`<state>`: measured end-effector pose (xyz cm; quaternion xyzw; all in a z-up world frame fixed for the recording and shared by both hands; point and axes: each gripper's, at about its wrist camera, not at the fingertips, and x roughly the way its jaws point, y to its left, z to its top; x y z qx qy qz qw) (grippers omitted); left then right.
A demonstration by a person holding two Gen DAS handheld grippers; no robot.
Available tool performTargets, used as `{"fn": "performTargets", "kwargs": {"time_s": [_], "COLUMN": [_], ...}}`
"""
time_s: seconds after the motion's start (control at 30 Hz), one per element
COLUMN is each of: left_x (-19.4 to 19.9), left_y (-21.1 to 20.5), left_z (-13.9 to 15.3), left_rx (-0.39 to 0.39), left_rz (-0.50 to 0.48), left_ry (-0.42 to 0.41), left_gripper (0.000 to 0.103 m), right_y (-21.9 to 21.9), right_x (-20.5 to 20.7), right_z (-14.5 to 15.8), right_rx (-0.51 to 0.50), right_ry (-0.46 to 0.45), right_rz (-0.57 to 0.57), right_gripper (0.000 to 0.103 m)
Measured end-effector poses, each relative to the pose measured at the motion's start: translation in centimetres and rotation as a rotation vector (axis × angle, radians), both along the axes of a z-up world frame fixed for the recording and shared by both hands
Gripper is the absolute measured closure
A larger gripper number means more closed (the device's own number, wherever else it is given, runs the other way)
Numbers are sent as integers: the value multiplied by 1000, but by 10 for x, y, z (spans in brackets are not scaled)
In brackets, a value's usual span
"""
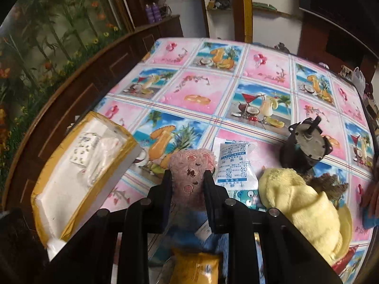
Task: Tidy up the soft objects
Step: 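Carry white bag with left tool into box while right drops pink plush there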
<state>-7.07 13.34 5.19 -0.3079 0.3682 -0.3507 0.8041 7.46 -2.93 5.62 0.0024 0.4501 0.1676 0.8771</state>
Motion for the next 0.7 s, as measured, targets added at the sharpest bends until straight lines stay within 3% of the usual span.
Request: {"fn": "performTargets", "kwargs": {"time_s": [0.1,0.3,0.53,0.6,0.7], "left_x": [-6,19,92,107,117], "left_y": [28,91,140,149,165], "left_z": [24,44,14,1,-15], "left_rx": [15,194,356,361,339], "left_rz": [55,186,302,310,323], "left_ry": [-30,-2,126,161,216], "left_gripper": [93,93,92,86,84], "right_y": [8,58,129,144,161], "right_x": [-18,-38,-32,-30,-22], "right_z": [16,31,-2,-15,-35], "right_rx": [49,156,200,192,189], "right_ry": [-28,-20,86,116,152], "right_rz": [40,175,272,277,273], "right_gripper": [79,79,79,78,73]}}
